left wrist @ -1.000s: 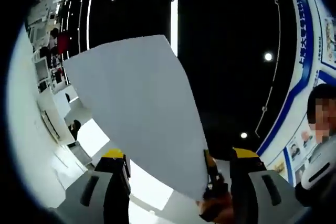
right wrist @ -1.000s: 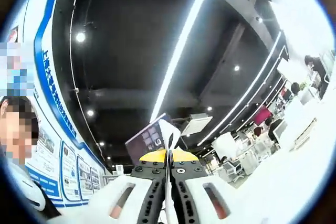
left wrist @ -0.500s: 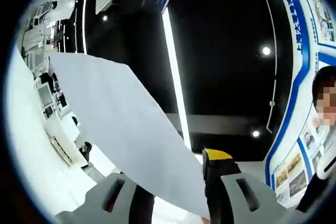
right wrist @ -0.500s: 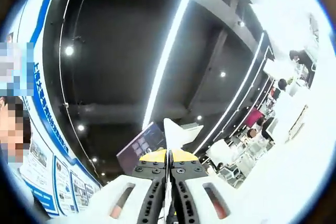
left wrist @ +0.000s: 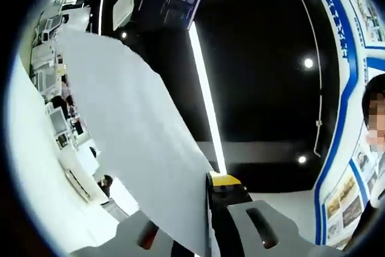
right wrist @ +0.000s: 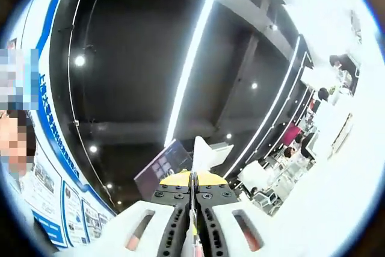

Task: Organize the stack of printing papers by aligning and flattening the scattered papers on the table

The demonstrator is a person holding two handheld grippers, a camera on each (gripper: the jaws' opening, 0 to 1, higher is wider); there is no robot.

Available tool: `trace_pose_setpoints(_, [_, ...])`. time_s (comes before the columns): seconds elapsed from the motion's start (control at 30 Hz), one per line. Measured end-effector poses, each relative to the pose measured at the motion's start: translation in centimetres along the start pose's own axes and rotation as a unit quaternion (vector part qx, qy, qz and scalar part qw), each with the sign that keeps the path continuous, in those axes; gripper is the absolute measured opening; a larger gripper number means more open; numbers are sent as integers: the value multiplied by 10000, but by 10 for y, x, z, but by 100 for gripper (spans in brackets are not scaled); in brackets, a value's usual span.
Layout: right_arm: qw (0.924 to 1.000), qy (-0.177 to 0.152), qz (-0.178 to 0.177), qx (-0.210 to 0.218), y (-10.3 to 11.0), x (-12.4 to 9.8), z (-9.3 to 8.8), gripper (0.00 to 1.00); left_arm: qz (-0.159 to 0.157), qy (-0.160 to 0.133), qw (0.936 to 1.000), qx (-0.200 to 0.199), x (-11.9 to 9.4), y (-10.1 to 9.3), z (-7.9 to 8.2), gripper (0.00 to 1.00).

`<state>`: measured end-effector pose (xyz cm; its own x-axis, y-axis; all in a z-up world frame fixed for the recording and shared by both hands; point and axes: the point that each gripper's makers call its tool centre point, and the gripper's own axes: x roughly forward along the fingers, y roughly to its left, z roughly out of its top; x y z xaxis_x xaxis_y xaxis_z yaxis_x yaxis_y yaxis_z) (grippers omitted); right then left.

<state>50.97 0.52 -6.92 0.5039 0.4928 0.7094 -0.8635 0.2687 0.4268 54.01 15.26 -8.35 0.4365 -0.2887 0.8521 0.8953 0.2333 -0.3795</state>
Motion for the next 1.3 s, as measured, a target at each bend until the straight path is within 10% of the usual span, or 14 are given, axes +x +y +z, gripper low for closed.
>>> trace_pose_setpoints(0.5, [9996,250,-83,-92,-15,-19,-9,0,-381,842,9955,212,8,-11,-1,5])
trace_pose_setpoints(1.03, [9993,34,-70,-370,-21,-36,30,13,-232,1795,9834,122,-15,-5,-22,5])
trace_pose_setpoints(1.3, [9960,-107,-216,-857,-30,-47,55,13,-296,2472,9671,527,-25,-4,-35,5])
